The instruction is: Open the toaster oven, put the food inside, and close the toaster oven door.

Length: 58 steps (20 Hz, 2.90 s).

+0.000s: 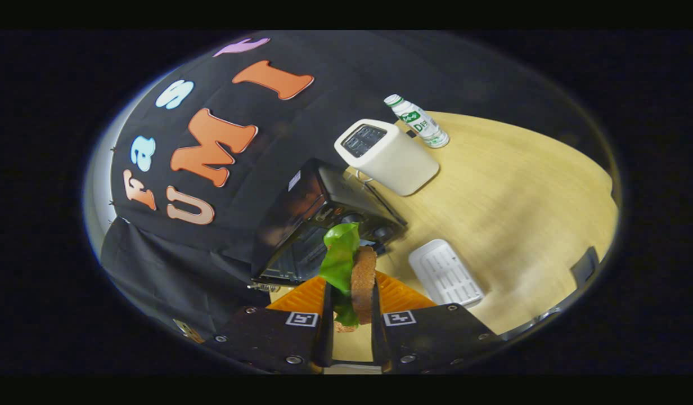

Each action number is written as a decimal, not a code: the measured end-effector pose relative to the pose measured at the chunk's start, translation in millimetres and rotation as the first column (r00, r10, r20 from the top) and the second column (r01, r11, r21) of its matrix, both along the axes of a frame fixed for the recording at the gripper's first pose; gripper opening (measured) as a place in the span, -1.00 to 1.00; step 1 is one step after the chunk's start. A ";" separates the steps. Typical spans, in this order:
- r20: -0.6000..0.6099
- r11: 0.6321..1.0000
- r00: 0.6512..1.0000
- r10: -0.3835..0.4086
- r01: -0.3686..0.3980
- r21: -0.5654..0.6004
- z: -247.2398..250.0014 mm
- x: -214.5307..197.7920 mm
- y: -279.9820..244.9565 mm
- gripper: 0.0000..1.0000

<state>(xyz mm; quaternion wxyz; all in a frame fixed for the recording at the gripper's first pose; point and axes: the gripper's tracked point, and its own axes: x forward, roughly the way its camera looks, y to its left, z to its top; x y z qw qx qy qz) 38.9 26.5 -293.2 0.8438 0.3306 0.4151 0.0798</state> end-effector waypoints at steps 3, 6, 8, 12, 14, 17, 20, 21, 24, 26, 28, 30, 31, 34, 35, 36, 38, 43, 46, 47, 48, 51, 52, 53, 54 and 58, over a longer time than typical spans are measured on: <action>0.000 0.996 0.999 -0.052 0.052 0.078 -19.9 4.2 45.2 -0.44; 0.038 0.986 0.994 -0.106 0.100 0.130 -34.3 20.2 85.7 -0.44; 0.046 0.982 0.989 -0.138 0.131 0.136 -44.7 31.2 104.1 -0.44; 0.054 0.968 0.974 -0.218 0.208 0.141 -68.2 58.9 128.9 -0.44; 0.065 0.949 0.959 -0.276 0.261 0.179 -71.8 75.4 140.6 -0.44; 0.089 0.918 0.928 -0.361 0.337 0.207 -76.6 96.3 148.1 -0.44; 0.072 0.890 0.902 -0.426 0.404 0.212 -87.5 109.9 152.8 -0.40; 0.054 0.881 0.895 -0.443 0.424 0.209 -90.6 108.7 153.4 -0.39; 0.029 0.859 0.871 -0.491 0.479 0.179 -97.6 105.5 153.3 -0.14; 0.025 0.867 0.872 -0.488 0.482 0.124 -103.7 99.9 148.4 0.11; 0.005 0.879 0.882 -0.471 0.468 0.088 -110.7 92.9 150.2 0.56; -0.008 0.889 0.891 -0.455 0.454 0.061 -117.1 86.3 151.2 0.91; -0.011 0.893 0.894 -0.447 0.447 0.052 -116.0 81.3 150.6 0.94; -0.011 0.906 0.906 -0.422 0.422 0.028 -110.8 64.7 148.6 0.97; -0.008 0.911 0.912 -0.411 0.411 0.020 -106.3 56.3 147.1 0.97; -0.002 0.922 0.922 -0.387 0.387 0.012 -100.3 46.7 147.4 0.97; 0.021 0.940 0.940 -0.339 0.340 -0.012 -86.8 26.4 142.2 0.97; 0.095 0.971 0.979 -0.178 0.191 -0.144 -56.5 -29.3 128.4 0.97; 0.129 0.952 0.991 -0.045 0.081 -0.297 -57.5 -63.2 117.9 0.96; 0.132 0.933 0.991 0.000 0.048 -0.356 -58.1 -72.3 110.4 0.96; 0.129 0.910 0.991 0.039 0.018 -0.414 -62.8 -81.1 104.8 0.97; 0.082 0.826 0.988 0.129 -0.061 -0.560 -85.4 -105.0 90.8 0.97; 0.062 0.802 0.986 0.153 -0.088 -0.591 -94.9 -111.2 88.6 0.98; 0.044 0.780 0.983 0.176 -0.112 -0.615 -104.3 -116.0 86.6 0.97; 0.024 0.756 0.980 0.198 -0.138 -0.640 -115.2 -119.5 85.2 0.97; -0.049 0.674 0.959 0.278 -0.231 -0.702 -145.1 -118.0 81.2 0.98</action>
